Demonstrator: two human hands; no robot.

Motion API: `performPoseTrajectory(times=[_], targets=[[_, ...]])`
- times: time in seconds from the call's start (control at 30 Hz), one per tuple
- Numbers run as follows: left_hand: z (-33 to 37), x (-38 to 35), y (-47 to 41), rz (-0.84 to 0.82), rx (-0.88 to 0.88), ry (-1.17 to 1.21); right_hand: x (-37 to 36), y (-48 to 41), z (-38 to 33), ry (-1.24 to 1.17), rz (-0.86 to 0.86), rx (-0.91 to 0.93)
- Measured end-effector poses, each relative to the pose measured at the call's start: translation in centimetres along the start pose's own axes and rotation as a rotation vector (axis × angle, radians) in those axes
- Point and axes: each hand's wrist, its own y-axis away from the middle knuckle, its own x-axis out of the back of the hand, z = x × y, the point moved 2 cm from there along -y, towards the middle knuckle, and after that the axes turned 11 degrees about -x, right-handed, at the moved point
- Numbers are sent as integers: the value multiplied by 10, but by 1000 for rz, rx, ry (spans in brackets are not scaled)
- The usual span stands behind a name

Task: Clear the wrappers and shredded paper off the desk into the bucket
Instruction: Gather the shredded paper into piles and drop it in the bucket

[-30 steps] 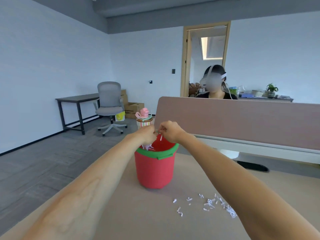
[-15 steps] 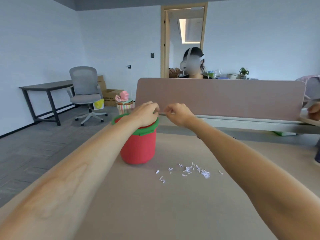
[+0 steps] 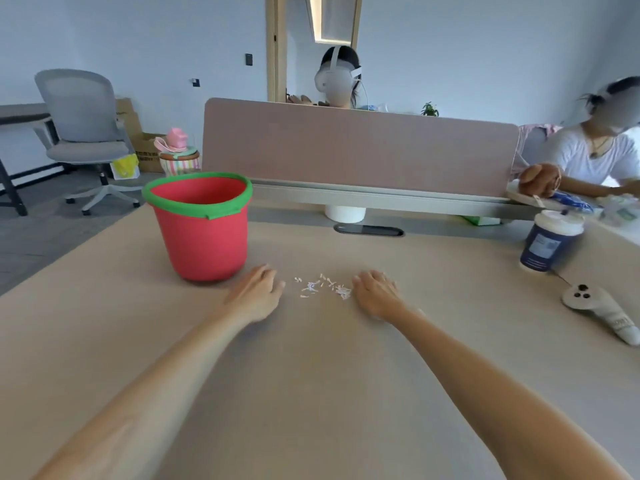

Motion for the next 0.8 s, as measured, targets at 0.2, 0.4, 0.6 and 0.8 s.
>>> performPoseTrajectory(times=[0.2, 0.4, 0.6, 0.8], targets=[[-17, -13, 9, 79, 95, 8, -32, 7, -67, -11, -38, 314], [-14, -21, -8, 52, 92, -43, -13, 4, -79, -547, -13, 224], [44, -44, -51, -25, -11, 112, 10, 5, -13, -645, 86, 40], [96, -36, -73, 30, 66, 576, 14, 9, 18, -471, 73, 68]])
